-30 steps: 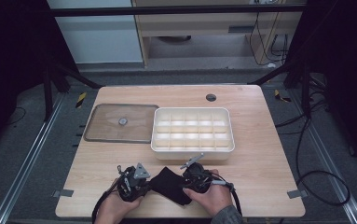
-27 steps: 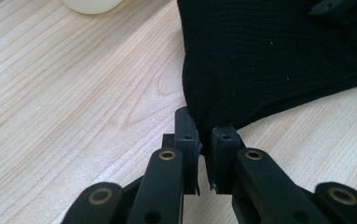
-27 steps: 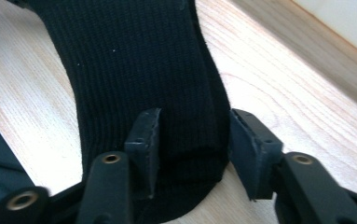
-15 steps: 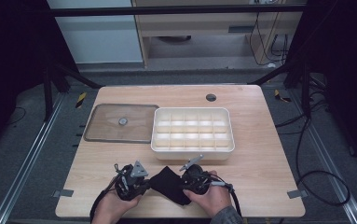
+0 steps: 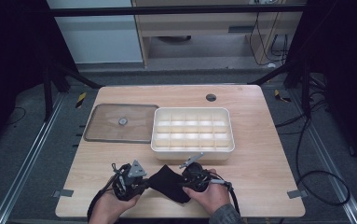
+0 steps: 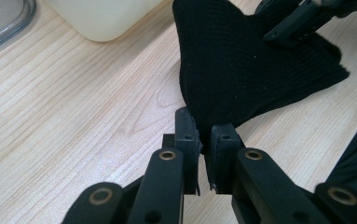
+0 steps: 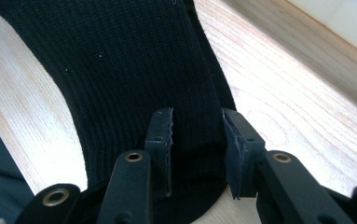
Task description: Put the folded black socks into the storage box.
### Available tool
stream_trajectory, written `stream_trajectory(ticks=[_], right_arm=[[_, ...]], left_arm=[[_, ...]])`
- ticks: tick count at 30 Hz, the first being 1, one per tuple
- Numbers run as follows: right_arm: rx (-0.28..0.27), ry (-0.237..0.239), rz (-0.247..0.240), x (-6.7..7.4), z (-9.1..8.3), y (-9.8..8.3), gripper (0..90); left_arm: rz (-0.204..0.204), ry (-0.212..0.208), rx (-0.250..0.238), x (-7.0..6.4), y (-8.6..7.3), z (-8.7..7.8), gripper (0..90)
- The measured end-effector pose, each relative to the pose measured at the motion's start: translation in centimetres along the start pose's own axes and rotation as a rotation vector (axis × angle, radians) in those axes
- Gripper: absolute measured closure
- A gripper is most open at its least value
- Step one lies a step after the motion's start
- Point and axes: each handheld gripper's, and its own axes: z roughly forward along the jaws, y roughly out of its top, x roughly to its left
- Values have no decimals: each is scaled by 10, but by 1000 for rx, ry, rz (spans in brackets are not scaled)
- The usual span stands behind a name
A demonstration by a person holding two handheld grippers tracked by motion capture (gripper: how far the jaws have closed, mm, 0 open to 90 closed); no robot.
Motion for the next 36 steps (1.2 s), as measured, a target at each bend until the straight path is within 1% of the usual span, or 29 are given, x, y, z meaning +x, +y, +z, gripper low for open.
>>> stream_trajectory(ticks=[1,5,7,10,13,16,20,23,29,30,32,36], right_arm=[[-2,-2,-10,0,0,1,663],[-12,0,-6,1,3,3,663],[-17,9,-2,2,4,4,664],[-17,11,-4,4,6,7,665],[-17,8,-12,6,9,10,666],[-21,12,-10,8,11,13,666],[-32,16,-11,9,14,16,666],[-45,21,0,11,16,17,666],[-61,31,3,10,17,18,664],[-65,34,1,10,17,18,663],[-70,42,3,9,18,18,662],[-78,49,6,8,16,18,652]], left_arm=[[1,-1,0,0,1,-1,840],[8,-1,-8,0,2,-7,840],[15,0,-7,-1,2,-10,839],[23,3,-6,-3,3,-14,839],[32,9,-12,-5,4,-17,839],[38,12,-20,-6,6,-21,839],[57,5,-19,-10,9,-23,839],[69,-5,-20,-15,11,-22,838],[113,-38,9,-31,16,-14,838],[125,-44,13,-33,17,-12,837],[136,-45,14,-38,19,-10,837],[138,-41,22,-40,22,-6,837]])
